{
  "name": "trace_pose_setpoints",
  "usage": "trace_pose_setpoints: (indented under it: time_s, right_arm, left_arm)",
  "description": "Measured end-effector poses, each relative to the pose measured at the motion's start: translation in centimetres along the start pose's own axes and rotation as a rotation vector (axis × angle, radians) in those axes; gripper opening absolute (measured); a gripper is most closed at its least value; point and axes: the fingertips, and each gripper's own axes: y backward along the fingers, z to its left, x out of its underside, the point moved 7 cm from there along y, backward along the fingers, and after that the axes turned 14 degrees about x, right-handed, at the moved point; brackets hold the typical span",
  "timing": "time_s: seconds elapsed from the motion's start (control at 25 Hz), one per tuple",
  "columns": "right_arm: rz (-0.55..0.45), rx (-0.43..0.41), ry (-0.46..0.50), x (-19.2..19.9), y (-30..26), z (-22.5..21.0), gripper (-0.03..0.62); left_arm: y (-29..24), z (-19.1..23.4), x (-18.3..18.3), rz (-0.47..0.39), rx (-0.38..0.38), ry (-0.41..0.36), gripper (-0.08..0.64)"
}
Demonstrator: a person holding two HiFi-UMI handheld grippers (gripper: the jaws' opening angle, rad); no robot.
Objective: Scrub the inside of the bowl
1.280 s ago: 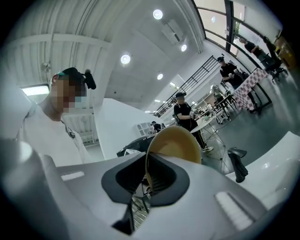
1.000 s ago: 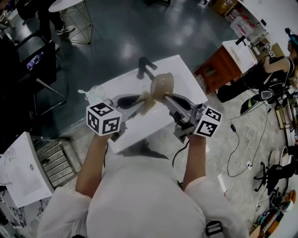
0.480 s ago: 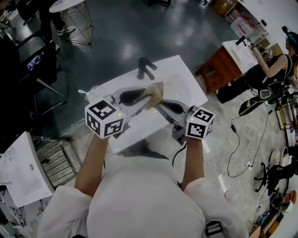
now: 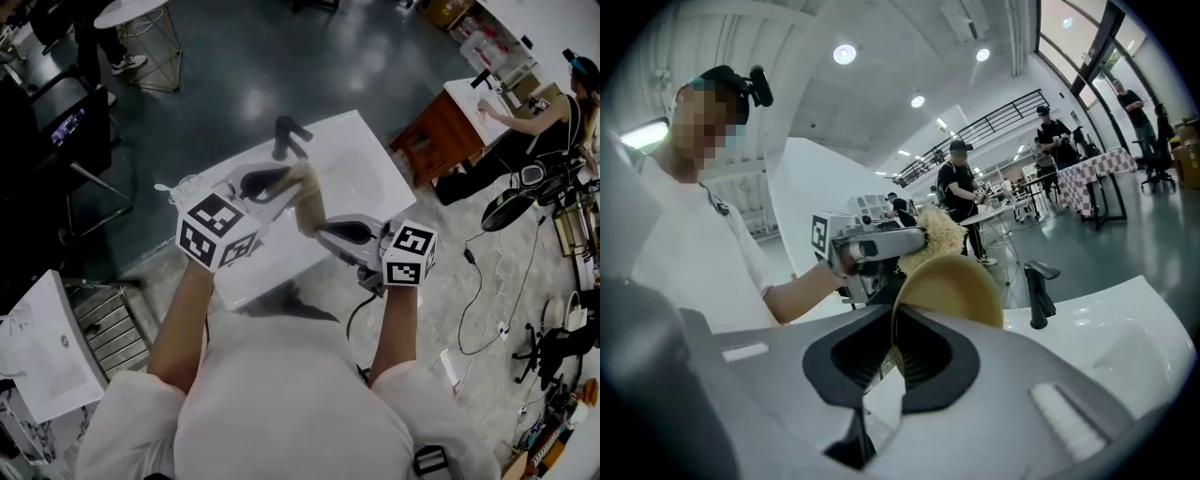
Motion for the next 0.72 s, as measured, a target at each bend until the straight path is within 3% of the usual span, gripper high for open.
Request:
trace_pose_setpoints:
  time_s: [0.12, 0.32, 0.52, 0.72]
  right_arm:
    - [-0.032, -0.076, -0.004, -0.2, 0.7, 0.6, 0.021]
    - [-0.189, -0.202, -0.038, -1.9, 2.0, 1.3, 0.02]
    - [-0.28, -0.231, -0.082, -3.5, 2.3, 1.3, 0.02]
    - [-0.367, -0.224, -0.151, -4.7, 2.2, 0.8, 0.02]
  left_arm:
    - [0.3, 1.1, 0.7, 0.008, -0.007, 0.028, 0.1]
    - [0.5, 1.9, 2.6, 0.0, 0.028, 0.108, 0.1]
    - [1.0, 1.4, 4.2, -0.066, 0.058, 0.222, 0.098]
    - [1.6, 0.8, 4.8, -0.093, 0.079, 0.273, 0.098]
